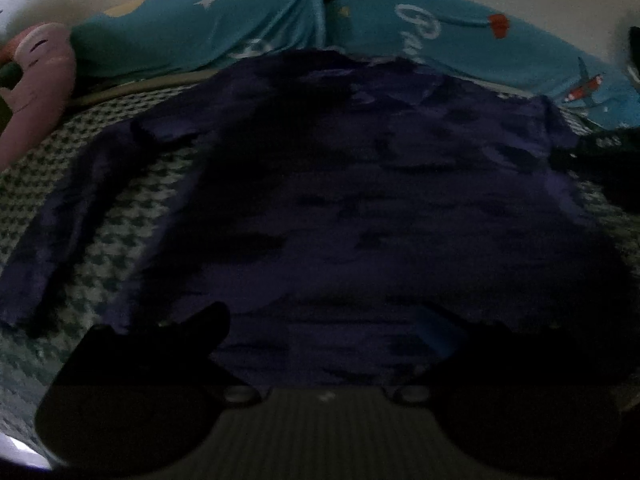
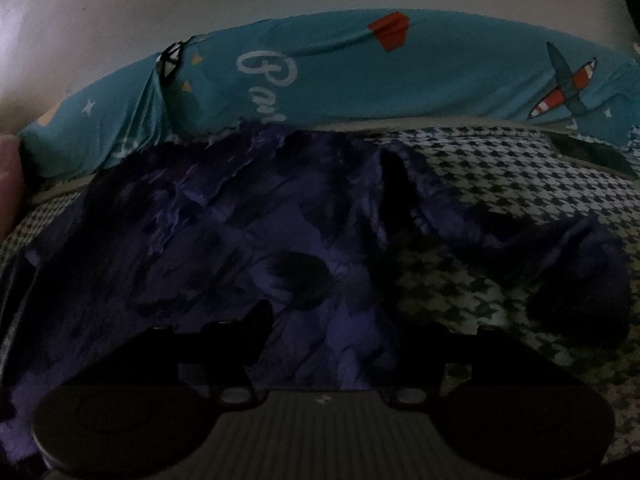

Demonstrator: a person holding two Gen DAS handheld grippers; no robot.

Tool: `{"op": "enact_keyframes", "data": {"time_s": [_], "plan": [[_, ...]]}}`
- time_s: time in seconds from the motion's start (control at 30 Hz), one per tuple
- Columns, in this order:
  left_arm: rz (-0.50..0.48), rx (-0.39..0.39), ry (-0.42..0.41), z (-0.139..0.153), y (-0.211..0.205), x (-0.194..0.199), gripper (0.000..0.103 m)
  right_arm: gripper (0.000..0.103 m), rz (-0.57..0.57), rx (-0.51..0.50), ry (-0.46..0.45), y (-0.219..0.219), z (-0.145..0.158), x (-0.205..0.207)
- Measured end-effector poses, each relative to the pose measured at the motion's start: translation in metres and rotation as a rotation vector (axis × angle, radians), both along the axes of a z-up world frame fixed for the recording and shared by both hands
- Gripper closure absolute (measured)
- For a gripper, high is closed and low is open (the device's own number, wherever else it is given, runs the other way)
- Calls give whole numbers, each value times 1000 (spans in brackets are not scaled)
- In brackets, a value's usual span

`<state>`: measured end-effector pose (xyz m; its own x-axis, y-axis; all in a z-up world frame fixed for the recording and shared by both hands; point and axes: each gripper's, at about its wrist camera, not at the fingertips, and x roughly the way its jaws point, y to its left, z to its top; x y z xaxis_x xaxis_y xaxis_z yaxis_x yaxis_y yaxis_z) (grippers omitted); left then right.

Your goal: Fold clothes

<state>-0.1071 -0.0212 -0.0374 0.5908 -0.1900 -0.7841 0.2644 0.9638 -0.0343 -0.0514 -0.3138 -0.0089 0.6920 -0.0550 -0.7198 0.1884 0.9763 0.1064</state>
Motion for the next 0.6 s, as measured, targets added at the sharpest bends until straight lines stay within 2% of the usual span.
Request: {"op": "enact_keyframes", "data": {"time_s": [0.3,0.6], "plan": [[-96,-37,-17,14,-46,-15,0,45,-95,12,-27,-28,8,0],[-117,-69,-18,29,-64,-13,0,45,-140,24,-43,-45,12,-2]]}}
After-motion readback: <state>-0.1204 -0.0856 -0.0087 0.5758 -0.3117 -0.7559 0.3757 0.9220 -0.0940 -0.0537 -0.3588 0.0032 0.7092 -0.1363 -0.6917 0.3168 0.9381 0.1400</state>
